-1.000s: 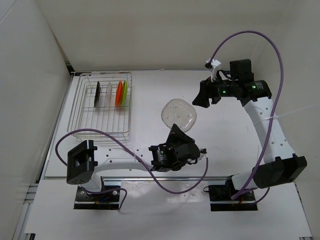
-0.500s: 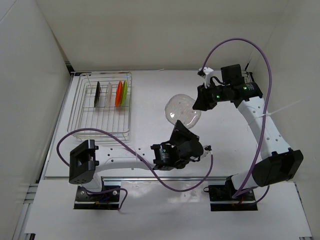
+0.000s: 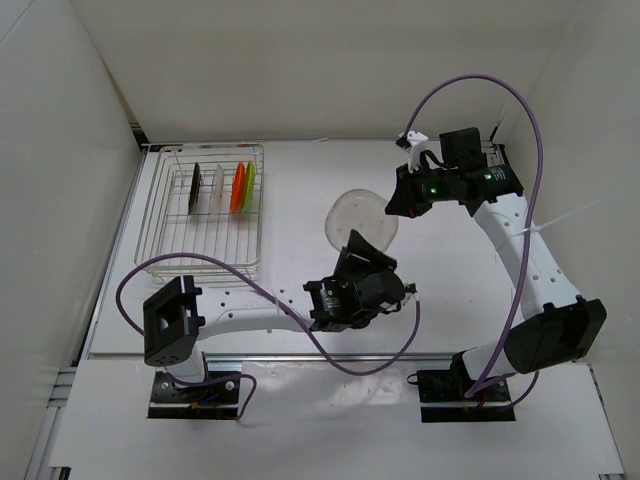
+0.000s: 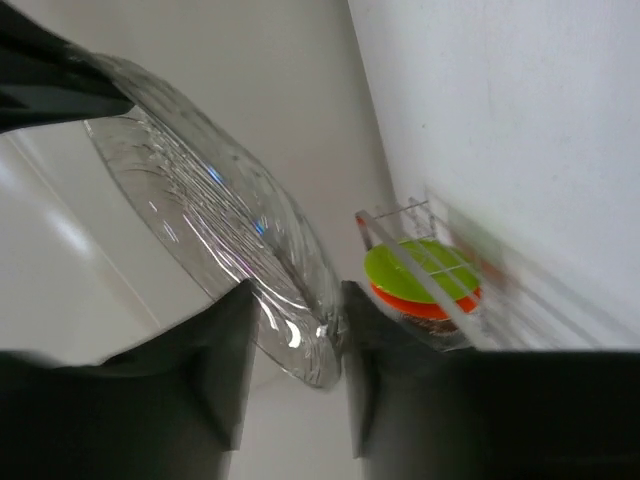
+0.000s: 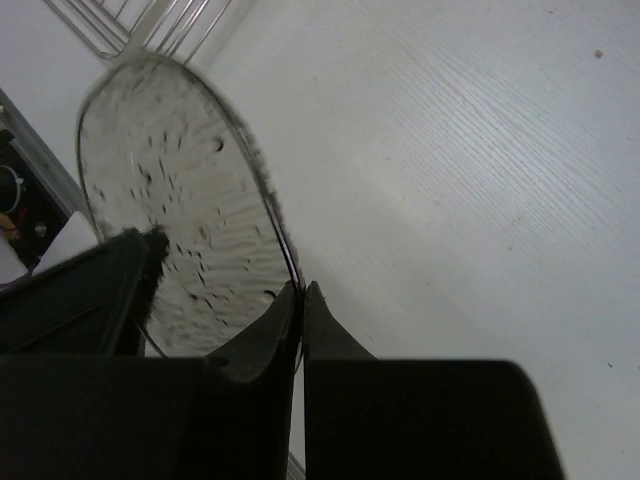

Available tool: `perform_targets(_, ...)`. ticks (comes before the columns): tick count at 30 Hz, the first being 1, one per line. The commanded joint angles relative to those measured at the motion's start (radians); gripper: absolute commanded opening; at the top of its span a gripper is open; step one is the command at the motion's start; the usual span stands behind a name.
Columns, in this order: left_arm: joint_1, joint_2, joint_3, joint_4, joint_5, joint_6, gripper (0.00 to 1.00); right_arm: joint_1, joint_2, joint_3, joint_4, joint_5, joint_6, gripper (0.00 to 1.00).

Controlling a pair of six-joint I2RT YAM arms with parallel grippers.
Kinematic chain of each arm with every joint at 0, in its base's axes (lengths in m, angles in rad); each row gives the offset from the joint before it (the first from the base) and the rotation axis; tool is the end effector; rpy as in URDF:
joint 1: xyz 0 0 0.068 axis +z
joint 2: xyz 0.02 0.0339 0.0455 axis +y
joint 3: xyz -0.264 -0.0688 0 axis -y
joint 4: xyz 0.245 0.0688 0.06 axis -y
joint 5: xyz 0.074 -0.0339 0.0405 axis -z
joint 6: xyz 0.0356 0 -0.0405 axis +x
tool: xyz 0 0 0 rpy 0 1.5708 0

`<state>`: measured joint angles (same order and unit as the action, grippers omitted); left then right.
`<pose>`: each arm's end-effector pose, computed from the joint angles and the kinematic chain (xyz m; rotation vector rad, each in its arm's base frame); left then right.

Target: Unload the plates from the dish rack

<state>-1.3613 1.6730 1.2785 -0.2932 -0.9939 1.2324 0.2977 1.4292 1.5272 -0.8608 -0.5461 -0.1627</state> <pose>0.1058 -0.3541 0.2781 1.7939 1.0388 1.0257 0.2777 0.1046 0.3864 -0.7865 2.1590 0.7033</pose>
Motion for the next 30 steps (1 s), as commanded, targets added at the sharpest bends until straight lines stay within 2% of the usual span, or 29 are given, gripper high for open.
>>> perform_targets(1,0.048,-0.012,0.079,-0.02,-0.034,-0.028,0.71,0.011,0.007,-0.01,0.043,0.072,0.058,0.0)
perform_targets(2,0.059,-0.012,0.096,-0.05,-0.034,-0.054,0.91,0.011,0.007,-0.022,0.055,0.095,0.081,0.0)
perform_targets(3,0.059,-0.003,0.116,-0.155,-0.023,-0.086,1.0,0.011,0.007,-0.032,0.09,0.15,0.107,0.0)
perform_targets(7,0.068,0.008,0.225,-0.408,0.046,-0.304,1.0,0.0,0.007,-0.104,0.214,0.291,0.268,0.0)
perform_targets(8,0.079,0.008,0.255,-0.456,0.061,-0.332,1.0,-0.027,0.029,-0.126,0.233,0.358,0.335,0.0)
perform_targets(11,0.117,-0.012,0.286,-0.572,0.1,-0.39,1.0,-0.078,0.086,-0.137,0.27,0.38,0.413,0.0)
perform_targets(15,0.261,-0.035,0.407,-0.597,0.145,-0.447,1.0,-0.109,0.24,-0.095,0.279,0.428,0.465,0.0)
perform_targets(16,0.339,-0.035,0.451,-0.584,0.155,-0.471,1.0,-0.12,0.285,-0.095,0.279,0.428,0.465,0.0)
perform_targets(20,0.533,-0.035,0.504,-0.515,0.173,-0.534,1.0,-0.147,0.368,-0.07,0.314,0.428,0.526,0.0)
perform_targets(22,0.638,-0.024,0.553,-0.515,0.192,-0.618,1.0,-0.181,0.379,-0.07,0.35,0.428,0.566,0.0)
perform_targets(25,0.735,-0.012,0.591,-0.576,0.247,-0.72,1.0,-0.209,0.43,-0.07,0.416,0.428,0.615,0.0)
perform_targets(30,0.801,-0.025,0.614,-0.612,0.348,-0.795,1.0,-0.244,0.525,-0.003,0.416,0.419,0.64,0.0)
